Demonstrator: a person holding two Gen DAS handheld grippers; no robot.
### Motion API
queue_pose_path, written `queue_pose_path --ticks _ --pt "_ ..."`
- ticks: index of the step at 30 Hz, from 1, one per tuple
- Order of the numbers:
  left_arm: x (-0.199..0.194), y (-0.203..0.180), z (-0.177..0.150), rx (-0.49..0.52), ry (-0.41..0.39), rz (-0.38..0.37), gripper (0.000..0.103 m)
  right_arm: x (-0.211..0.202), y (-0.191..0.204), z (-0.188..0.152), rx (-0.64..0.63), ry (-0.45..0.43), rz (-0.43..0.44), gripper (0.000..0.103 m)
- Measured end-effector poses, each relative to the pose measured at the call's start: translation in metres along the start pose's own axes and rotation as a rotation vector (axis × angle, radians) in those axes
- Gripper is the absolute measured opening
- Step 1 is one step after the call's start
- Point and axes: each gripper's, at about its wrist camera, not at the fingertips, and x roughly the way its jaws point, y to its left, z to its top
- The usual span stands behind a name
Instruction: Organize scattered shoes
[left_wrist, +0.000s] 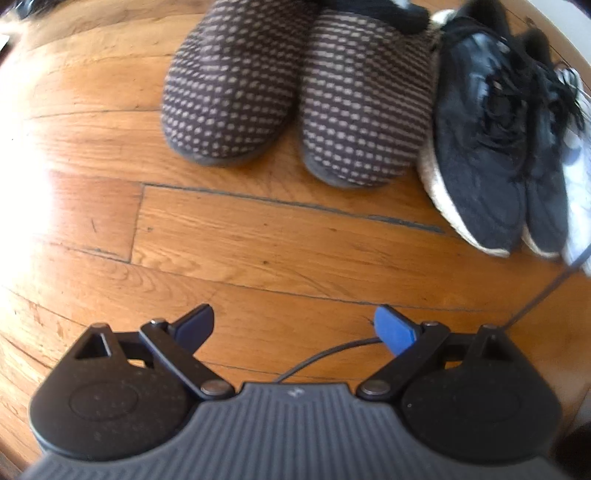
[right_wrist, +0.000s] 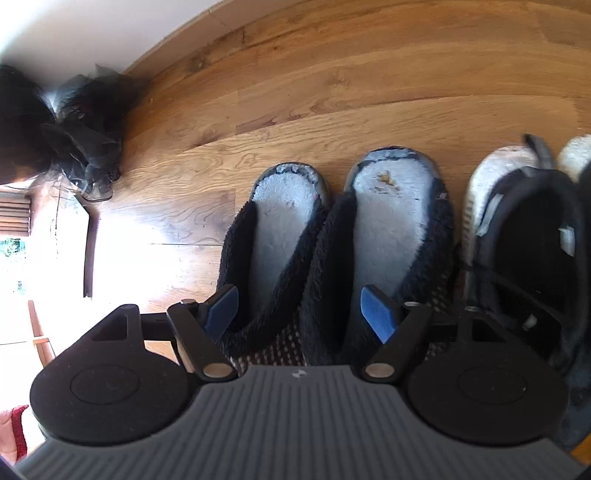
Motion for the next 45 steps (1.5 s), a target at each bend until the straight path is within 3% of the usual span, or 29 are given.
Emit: queue_pose_path --ticks 2,5,12,18,24,28,32,36,41,45 --pt "0.001 0.005 0.002 -0.018 -0.002 0.000 0.094 0.010 0.004 0.003 -0.006 0.009 -0.010 0.069" --pt "0.002 0.010 0.003 -0.037 -0.005 -0.001 0.094 0.023 0.013 0.004 -0.042 0.025 -0.026 0.053" --pt "0.006 0.021 0.007 -0.100 0.013 -0.017 0.094 0.055 0.015 0.003 -0.066 0.082 -0.122 0.047" --pt "-0.002 0.019 0.011 -0.087 -0.014 -0.030 0.094 0.056 0.030 -0.003 -0.161 0.059 -0.187 0.024" --pt "-0.020 0.021 0.018 -0.074 -0.090 0.046 0.094 0.036 0.034 0.029 -0.173 -0.035 -0.171 0.022" --pt "-0.045 0.005 0.036 -0.002 -0.187 0.118 0.094 0.027 0.025 0.077 -0.147 -0.090 -0.190 0.022" --pt "-0.064 -0.020 0.052 0.089 -0.270 0.133 0.094 0.024 0.017 0.116 -0.114 -0.142 -0.226 0.022" --pt "-0.065 -0.037 0.051 0.116 -0.277 0.132 0.094 0.021 0.005 0.152 -0.070 -0.178 -0.235 0.022" --pt "-0.067 -0.029 0.043 0.075 -0.259 0.163 0.094 0.015 -0.008 0.177 -0.022 -0.214 -0.230 0.022" --pt "-0.071 -0.026 0.054 0.070 -0.258 0.176 0.094 0.013 -0.027 0.188 0.047 -0.182 -0.165 0.024"
